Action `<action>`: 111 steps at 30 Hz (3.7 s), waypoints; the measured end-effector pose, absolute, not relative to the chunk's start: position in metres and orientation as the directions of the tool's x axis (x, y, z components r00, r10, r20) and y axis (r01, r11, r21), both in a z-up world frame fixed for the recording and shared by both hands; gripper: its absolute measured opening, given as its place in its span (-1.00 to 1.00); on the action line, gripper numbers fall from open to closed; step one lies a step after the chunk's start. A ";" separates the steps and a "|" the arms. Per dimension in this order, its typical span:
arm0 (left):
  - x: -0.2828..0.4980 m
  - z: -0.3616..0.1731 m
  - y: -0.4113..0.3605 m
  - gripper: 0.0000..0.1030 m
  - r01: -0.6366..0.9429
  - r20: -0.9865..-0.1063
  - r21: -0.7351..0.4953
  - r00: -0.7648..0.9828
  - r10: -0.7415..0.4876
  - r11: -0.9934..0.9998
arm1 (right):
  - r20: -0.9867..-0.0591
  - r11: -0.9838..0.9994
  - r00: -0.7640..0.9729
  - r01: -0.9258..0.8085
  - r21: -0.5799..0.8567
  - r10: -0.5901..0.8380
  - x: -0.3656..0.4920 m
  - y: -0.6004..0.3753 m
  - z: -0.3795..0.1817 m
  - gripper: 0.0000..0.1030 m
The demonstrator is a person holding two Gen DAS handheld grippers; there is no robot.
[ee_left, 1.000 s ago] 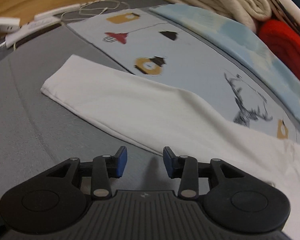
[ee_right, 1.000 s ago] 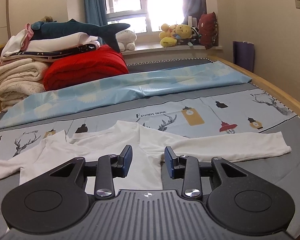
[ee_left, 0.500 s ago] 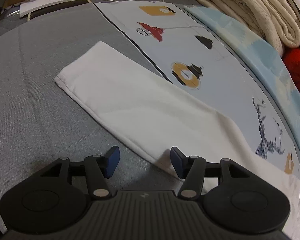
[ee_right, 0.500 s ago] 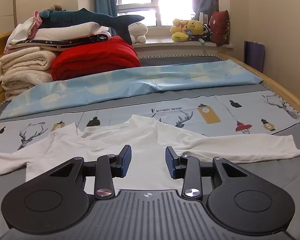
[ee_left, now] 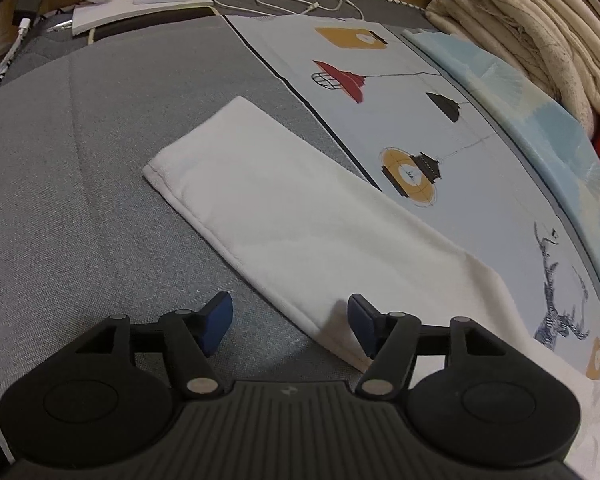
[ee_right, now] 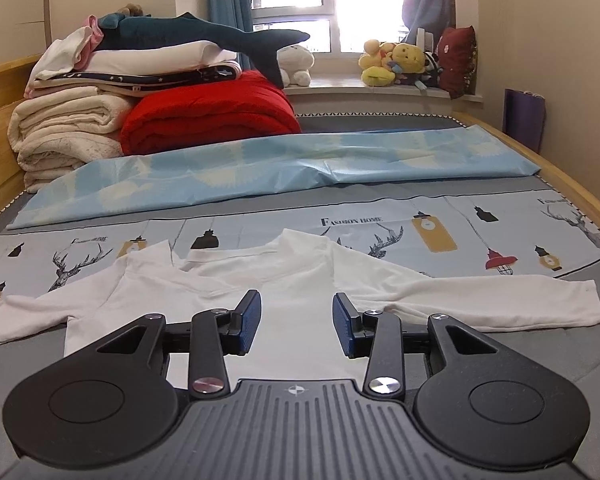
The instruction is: Fold small clothes
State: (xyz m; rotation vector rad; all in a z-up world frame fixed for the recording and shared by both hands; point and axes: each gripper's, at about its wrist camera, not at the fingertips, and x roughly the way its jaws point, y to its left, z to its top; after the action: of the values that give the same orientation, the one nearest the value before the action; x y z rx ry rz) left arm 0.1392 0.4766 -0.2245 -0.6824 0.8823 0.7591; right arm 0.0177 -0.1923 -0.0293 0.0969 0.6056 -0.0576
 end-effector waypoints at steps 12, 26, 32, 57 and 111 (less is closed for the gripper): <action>0.127 -0.225 0.500 -0.92 -0.899 -0.821 -0.214 0.378 0.429 0.383 | -0.585 0.993 0.807 0.113 0.021 -0.080 0.014 -0.215 -0.030 -0.20; 0.192 -0.137 0.373 -0.95 -0.683 -0.673 -0.357 0.661 0.331 0.637 | -0.779 0.990 0.625 -0.069 -0.124 -0.054 0.117 -0.163 -0.085 -0.20; 0.231 -0.108 0.234 -0.96 -0.389 -0.619 -0.391 0.782 0.074 0.834 | -0.800 0.996 0.599 -0.055 -0.072 -0.025 0.151 -0.155 -0.116 -0.22; 0.290 -0.139 0.202 -0.59 -0.495 -0.803 -0.344 0.595 0.023 0.798 | -0.832 0.977 0.529 0.027 0.212 0.166 0.223 -0.178 -0.172 -0.04; 0.295 -0.163 0.134 -0.27 -0.306 -0.896 -0.283 0.424 -0.137 0.909 | -0.786 0.883 0.608 0.424 0.201 -0.113 0.213 -0.353 -0.143 -0.34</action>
State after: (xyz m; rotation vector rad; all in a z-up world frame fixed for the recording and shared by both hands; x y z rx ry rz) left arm 0.2951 0.1336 -0.1634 -0.4411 1.1388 0.1103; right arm 0.2130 -0.3534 -0.1425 0.3910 0.8670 -0.3193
